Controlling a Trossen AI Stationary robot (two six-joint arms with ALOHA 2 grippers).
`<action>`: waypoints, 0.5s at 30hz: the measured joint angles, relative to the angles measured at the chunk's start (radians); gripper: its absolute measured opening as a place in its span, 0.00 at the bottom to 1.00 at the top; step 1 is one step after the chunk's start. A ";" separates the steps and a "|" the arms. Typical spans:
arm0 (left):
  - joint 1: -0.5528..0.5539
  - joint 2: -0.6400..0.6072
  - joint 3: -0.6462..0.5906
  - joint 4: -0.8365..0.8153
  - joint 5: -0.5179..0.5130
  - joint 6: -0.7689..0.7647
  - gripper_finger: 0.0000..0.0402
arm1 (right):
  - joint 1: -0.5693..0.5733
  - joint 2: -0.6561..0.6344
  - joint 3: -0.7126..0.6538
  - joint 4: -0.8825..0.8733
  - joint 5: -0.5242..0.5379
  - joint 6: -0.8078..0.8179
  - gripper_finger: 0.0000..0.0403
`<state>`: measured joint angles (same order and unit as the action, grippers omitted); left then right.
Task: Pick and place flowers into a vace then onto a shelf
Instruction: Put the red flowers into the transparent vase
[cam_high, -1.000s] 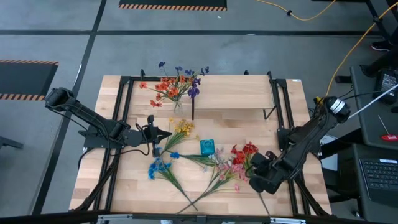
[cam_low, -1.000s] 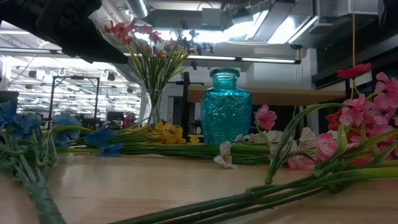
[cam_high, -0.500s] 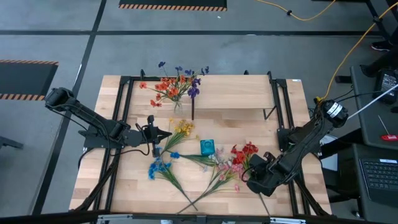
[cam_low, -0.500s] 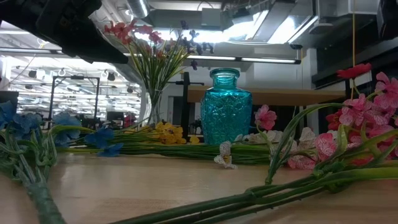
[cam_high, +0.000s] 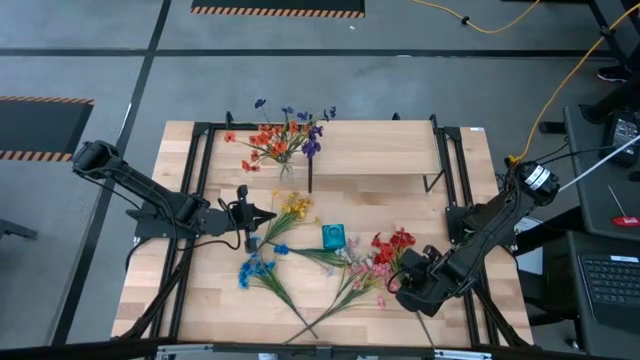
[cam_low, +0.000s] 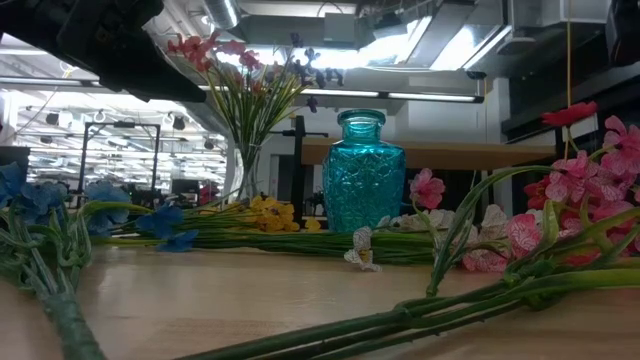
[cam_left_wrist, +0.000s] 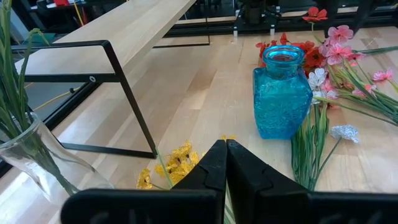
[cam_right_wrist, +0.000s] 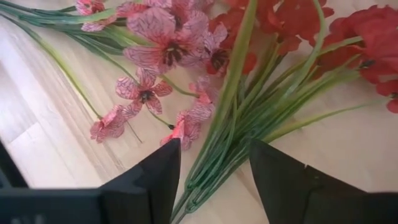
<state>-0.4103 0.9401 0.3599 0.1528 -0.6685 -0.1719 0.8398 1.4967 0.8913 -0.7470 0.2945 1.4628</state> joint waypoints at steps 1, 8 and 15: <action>0.000 0.000 0.000 0.000 0.000 0.000 0.01 | 0.000 0.000 0.000 0.004 0.000 0.000 0.48; 0.000 0.000 0.000 0.000 0.000 0.000 0.01 | 0.013 0.000 0.000 0.007 0.000 0.004 0.47; 0.000 0.000 0.000 -0.014 0.001 0.000 0.02 | 0.042 0.000 0.000 0.013 0.000 0.083 0.47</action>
<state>-0.4105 0.9403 0.3599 0.1384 -0.6676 -0.1722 0.8823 1.4967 0.8917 -0.7337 0.2947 1.5454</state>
